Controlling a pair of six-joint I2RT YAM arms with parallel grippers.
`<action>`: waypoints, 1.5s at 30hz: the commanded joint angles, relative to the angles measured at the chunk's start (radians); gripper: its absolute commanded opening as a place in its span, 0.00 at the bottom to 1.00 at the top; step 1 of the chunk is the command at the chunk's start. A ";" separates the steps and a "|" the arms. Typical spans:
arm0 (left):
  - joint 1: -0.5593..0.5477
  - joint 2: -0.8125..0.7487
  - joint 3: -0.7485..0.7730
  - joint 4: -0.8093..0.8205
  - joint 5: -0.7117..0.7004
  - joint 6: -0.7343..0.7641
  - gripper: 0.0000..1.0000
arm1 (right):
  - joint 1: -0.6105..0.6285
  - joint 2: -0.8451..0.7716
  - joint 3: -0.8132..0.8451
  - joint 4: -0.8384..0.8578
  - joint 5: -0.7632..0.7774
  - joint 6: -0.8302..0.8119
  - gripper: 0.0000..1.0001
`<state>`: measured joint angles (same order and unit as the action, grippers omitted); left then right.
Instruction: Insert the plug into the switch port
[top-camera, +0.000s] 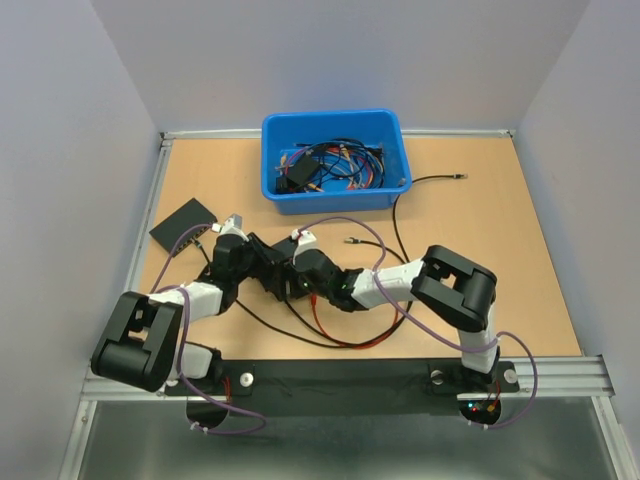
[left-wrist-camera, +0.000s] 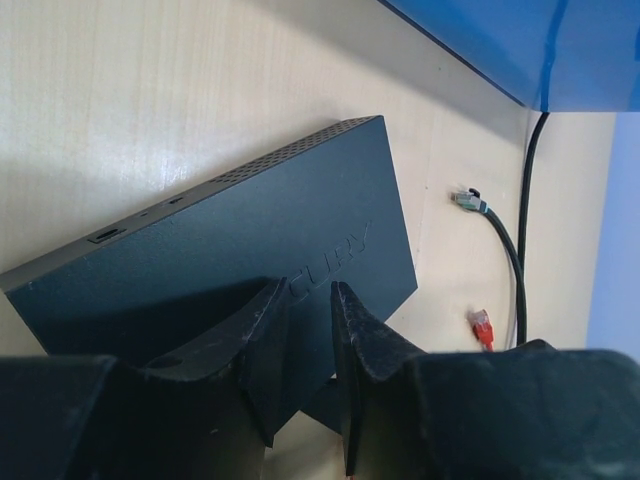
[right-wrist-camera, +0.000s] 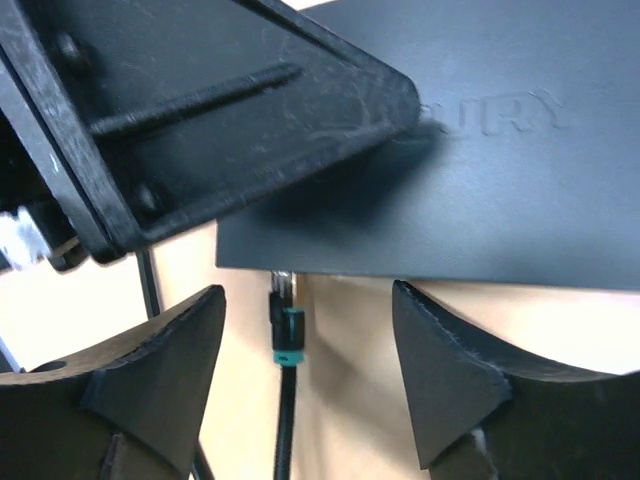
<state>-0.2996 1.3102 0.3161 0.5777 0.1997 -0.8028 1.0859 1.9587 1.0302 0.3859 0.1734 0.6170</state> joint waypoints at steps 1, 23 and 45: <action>-0.004 0.035 -0.018 -0.121 -0.009 0.022 0.36 | -0.014 -0.024 -0.061 -0.165 0.049 -0.033 0.74; 0.117 0.056 0.391 -0.452 -0.184 0.217 0.37 | -0.029 -0.204 -0.148 -0.200 0.045 0.044 0.75; 0.142 0.187 0.376 -0.453 -0.094 0.215 0.37 | -0.132 -0.023 0.065 -0.200 -0.058 0.064 0.75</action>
<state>-0.1604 1.5352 0.7136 0.1219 0.0731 -0.5961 0.9676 1.9049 1.0634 0.1921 0.1333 0.6739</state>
